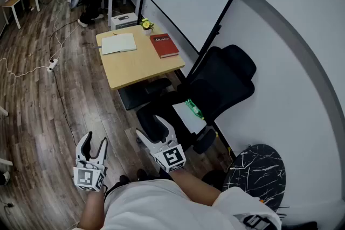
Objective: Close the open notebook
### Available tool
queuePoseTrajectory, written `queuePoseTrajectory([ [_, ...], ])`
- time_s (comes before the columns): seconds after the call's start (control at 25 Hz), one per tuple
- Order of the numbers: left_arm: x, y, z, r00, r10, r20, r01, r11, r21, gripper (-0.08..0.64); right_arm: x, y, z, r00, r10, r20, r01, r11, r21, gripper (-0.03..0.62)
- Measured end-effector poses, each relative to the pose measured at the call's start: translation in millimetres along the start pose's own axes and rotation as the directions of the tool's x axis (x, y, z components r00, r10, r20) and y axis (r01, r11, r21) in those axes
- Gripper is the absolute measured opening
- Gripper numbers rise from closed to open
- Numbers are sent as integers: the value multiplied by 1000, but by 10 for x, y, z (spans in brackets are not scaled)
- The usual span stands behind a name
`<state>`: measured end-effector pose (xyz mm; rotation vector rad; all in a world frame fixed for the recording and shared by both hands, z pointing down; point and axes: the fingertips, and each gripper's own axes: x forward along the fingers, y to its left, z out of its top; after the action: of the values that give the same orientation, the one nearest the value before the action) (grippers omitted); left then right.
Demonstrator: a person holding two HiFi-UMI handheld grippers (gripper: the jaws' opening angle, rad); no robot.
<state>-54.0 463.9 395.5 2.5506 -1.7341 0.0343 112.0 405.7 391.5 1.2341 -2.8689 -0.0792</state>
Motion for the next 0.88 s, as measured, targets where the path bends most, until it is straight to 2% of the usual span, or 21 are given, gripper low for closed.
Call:
queuePoseTrajectory([
  [0.2,-25,59,-38,1000,5,18,-5,1000,1,215,34,16,-18,1000,10,-6,-10,1000,-15,330],
  [0.32,-41,66,-52,1000,-4,14,4,1000,-5,215,2,27,-34,1000,7,3,-7,999,31,330],
  [0.52,-20,-16,-50,999,-36,4,36,999,-38,213,-73,13,-38,1000,8,6,-8,999,34,330],
  [0.76,6,-129,29,997,-77,12,78,996,-52,213,-113,-23,-114,1000,14,-18,-12,996,85,330],
  [0.88,36,-167,32,996,-87,10,87,995,-55,213,-143,-55,-82,1000,2,-6,-2,998,63,330],
])
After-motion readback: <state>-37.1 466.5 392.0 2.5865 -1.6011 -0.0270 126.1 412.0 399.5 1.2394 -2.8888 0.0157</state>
